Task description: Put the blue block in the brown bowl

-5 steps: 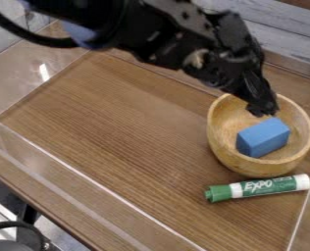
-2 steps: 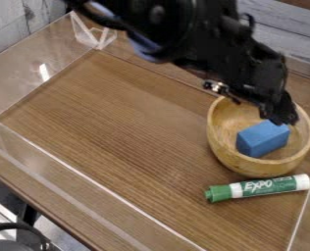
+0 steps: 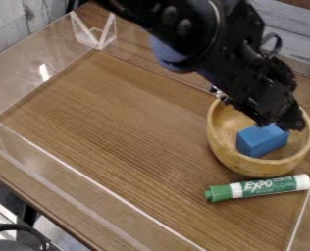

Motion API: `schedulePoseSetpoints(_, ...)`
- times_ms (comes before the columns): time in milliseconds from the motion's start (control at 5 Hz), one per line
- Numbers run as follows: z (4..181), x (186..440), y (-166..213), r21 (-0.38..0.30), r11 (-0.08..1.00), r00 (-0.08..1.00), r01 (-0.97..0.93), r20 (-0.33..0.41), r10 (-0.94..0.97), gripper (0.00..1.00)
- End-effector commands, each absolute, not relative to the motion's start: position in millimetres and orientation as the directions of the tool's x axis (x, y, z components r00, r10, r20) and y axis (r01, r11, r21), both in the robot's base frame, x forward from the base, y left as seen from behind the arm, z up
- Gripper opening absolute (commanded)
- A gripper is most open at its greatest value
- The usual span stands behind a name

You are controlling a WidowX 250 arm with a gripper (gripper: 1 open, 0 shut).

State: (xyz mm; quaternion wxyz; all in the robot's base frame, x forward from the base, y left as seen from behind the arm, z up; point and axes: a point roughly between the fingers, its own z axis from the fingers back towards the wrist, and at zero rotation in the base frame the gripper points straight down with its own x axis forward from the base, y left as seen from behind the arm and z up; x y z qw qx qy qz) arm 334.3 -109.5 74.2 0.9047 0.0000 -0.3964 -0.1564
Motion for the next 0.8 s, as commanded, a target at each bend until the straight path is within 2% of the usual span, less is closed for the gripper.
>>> schedulePoseSetpoints(0,85.1,344.9,-117.6,0.118,0.952,0.602,0.282,0.751,-0.271,1.00)
schedulePoseSetpoints(200,81.5,347.3,-118.3,0.117,0.954,0.605,0.277,0.750,-0.268,1.00)
schedulePoseSetpoints(400,79.9,349.9,-118.3,0.115,0.955,0.608,0.272,0.749,-0.263,0.00)
schedulePoseSetpoints(600,78.9,352.5,-118.3,0.116,0.956,0.608,0.268,0.749,-0.262,0.00)
